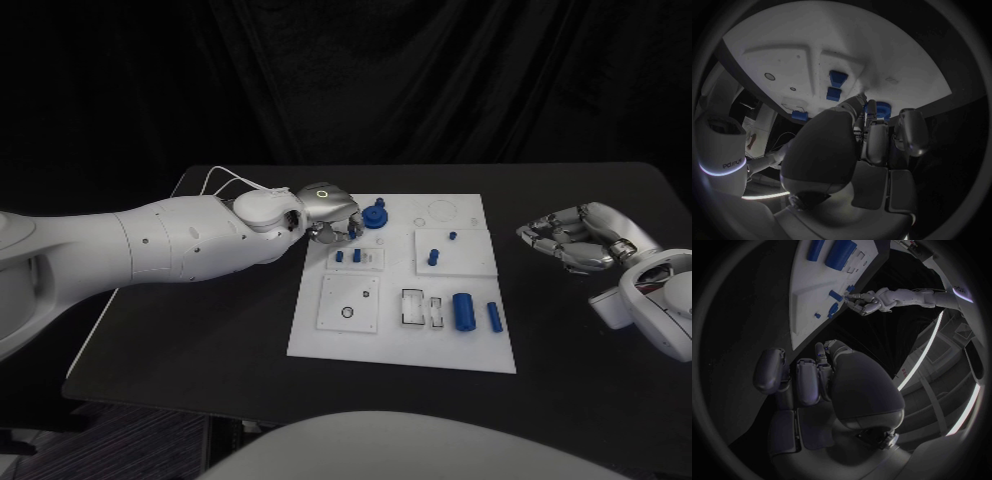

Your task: Assemble the parts on the task board

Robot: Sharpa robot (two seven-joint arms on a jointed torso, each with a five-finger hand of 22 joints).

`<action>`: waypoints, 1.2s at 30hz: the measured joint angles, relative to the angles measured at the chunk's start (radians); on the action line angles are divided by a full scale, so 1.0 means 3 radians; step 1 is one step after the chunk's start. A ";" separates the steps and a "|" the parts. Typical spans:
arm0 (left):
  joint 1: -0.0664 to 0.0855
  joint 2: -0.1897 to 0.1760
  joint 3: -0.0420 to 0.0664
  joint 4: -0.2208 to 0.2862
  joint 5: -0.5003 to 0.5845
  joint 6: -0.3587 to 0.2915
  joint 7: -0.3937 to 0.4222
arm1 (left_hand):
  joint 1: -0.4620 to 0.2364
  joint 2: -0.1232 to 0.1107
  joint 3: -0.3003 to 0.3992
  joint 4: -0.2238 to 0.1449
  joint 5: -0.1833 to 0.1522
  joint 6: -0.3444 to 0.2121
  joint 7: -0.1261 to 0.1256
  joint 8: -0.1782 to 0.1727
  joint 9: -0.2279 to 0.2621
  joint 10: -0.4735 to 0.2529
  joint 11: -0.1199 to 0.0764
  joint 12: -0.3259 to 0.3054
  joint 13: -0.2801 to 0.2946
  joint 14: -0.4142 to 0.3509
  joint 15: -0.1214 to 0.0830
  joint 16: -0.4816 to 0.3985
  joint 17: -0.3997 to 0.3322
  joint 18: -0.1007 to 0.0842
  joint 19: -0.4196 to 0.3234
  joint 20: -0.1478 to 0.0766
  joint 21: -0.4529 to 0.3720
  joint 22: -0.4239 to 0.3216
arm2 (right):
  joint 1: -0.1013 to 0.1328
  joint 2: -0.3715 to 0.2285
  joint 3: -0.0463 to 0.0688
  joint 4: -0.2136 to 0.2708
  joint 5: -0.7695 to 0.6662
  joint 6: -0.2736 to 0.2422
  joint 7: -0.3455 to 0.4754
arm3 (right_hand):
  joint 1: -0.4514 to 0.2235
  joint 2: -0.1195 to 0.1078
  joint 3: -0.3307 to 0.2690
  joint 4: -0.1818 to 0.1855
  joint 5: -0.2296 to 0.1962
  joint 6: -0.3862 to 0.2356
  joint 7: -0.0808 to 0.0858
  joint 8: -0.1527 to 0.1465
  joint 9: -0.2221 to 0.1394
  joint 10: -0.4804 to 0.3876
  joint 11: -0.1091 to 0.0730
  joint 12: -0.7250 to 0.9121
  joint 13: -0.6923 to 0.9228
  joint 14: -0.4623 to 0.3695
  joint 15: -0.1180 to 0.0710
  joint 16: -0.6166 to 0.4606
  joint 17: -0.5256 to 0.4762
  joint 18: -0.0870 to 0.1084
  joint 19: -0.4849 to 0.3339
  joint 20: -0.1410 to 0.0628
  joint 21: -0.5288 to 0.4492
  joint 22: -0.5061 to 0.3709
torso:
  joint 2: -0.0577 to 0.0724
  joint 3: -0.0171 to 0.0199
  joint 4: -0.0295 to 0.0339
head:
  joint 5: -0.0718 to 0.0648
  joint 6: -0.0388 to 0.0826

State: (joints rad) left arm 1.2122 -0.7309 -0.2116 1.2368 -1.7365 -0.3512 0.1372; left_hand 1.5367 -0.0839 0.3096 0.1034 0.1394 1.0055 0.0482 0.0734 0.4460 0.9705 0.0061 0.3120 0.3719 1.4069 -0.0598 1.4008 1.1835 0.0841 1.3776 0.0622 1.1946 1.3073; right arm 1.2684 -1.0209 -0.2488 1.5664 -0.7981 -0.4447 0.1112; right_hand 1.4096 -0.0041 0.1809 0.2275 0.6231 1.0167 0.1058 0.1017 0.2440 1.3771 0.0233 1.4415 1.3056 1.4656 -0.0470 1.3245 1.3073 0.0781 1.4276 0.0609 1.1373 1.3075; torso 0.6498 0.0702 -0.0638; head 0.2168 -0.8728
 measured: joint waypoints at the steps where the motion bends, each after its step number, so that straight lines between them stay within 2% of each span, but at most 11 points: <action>1: -0.0001 0.0004 0.0000 -0.0003 0.0000 0.0003 -0.0001 | 0.0000 0.0000 0.0000 0.0000 0.0000 0.0000 0.0000 0.0000 0.0000 0.0000 0.0000 0.0000 0.0000 0.0000 0.0000 0.0000 -0.0002 0.0000 0.0001 0.0000 0.0000 0.0000 | 0.0000 0.0000 0.0000 0.0000 0.0000 0.0000 0.0000 | 0.0000 0.0000 0.0000 0.0000 0.0000 0.0000 0.0000 0.0000 0.0000 0.0000 0.0000 0.0000 0.0000 0.0000 0.0000 0.0000 0.0000 0.0000 0.0000 0.0000 0.0000 0.0000 | 0.0000 0.0000 0.0000 | 0.0000 0.0000; 23: -0.0011 0.0040 0.0000 -0.0028 0.0000 0.0065 -0.0008 | -0.0023 -0.0023 0.0009 0.0009 -0.0017 -0.0035 -0.0012 -0.0014 -0.0016 0.0000 0.0000 -0.0035 -0.0019 -0.0029 0.0012 -0.0031 -0.0047 0.0000 -0.0011 0.0013 -0.0034 0.0002 | 0.0000 0.0011 0.0000 -0.0005 0.0000 0.0002 0.0000 | 0.0000 0.0000 0.0000 0.0000 0.0000 0.0000 0.0000 0.0000 0.0000 0.0000 0.0000 0.0000 0.0001 0.0000 0.0000 0.0000 0.0000 0.0000 0.0000 0.0000 0.0000 0.0000 | 0.0000 0.0001 0.0000 | -0.0003 0.0000; 27: -0.0015 0.0037 -0.0001 -0.0028 0.0000 0.0086 -0.0026 | -0.0119 -0.0119 -0.0029 0.0048 -0.0164 -0.0399 -0.0155 -0.0035 -0.0128 -0.0185 0.0069 -0.0199 -0.0086 -0.0106 0.0057 -0.0101 -0.0151 0.0000 -0.0091 0.0033 -0.0188 0.0002 | 0.0000 0.0012 0.0000 -0.0006 0.0000 0.0002 0.0000 | 0.0000 0.0000 0.0000 0.0000 0.0000 0.0000 0.0000 0.0000 0.0001 0.0000 0.0000 0.0000 0.0001 0.0000 0.0000 0.0000 0.0000 0.0000 0.0000 0.0000 0.0000 0.0000 | -0.0001 0.0001 0.0002 | -0.0001 0.0000; 31: -0.0015 0.0031 -0.0001 -0.0030 0.0000 0.0094 -0.0052 | -0.0144 -0.0144 -0.0063 0.0080 -0.0217 -0.0665 -0.0245 -0.0036 -0.0220 -0.0342 0.0104 -0.0267 -0.0105 -0.0141 0.0092 -0.0139 -0.0210 0.0000 -0.0137 0.0042 -0.0289 0.0002 | 0.0000 0.0012 0.0000 -0.0006 -0.0001 0.0003 0.0000 | 0.0000 0.0000 0.0000 0.0000 0.0000 0.0000 0.0000 0.0000 0.0003 0.0000 0.0000 0.0000 0.0001 0.0000 0.0000 0.0000 0.0000 0.0000 0.0000 0.0000 0.0000 0.0000 | -0.0001 0.0001 0.0002 | 0.0001 0.0000; 36: -0.0015 0.0019 -0.0001 -0.0036 -0.0001 0.0082 -0.0087 | -0.0145 -0.0144 -0.0093 0.0064 -0.0219 -0.0743 -0.0280 -0.0036 -0.0256 -0.0371 0.0118 -0.0267 -0.0096 -0.0141 0.0092 -0.0139 -0.0232 0.0000 -0.0148 0.0054 -0.0326 0.0002 | 0.0000 0.0007 0.0000 -0.0006 -0.0001 0.0003 0.0001 | 0.0000 0.0000 0.0000 0.0000 0.0000 0.0000 0.0000 0.0000 0.0002 0.0000 0.0000 0.0000 0.0001 0.0000 0.0000 0.0000 0.0000 0.0000 0.0000 0.0000 0.0000 0.0000 | -0.0001 0.0001 0.0002 | 0.0012 0.0000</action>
State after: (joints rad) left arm 1.2077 -0.7251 -0.2120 1.2259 -1.7367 -0.3266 0.1110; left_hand 1.4933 -0.1273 0.2816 0.1227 0.0737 0.7825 -0.0357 0.0627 0.3691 0.8591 0.0415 0.2319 0.3430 1.3648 -0.0321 1.3591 1.1140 0.0841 1.3331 0.0785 1.0968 1.3078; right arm 1.2682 -1.0187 -0.2488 1.5647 -0.7983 -0.4439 0.1114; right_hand 1.4096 -0.0040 0.1809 0.2275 0.6231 1.0167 0.1058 0.1016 0.2447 1.3772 0.0233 1.4415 1.3060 1.4656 -0.0470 1.3245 1.3073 0.0781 1.4276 0.0609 1.1373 1.3073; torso 0.6494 0.0705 -0.0632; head 0.2204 -0.8728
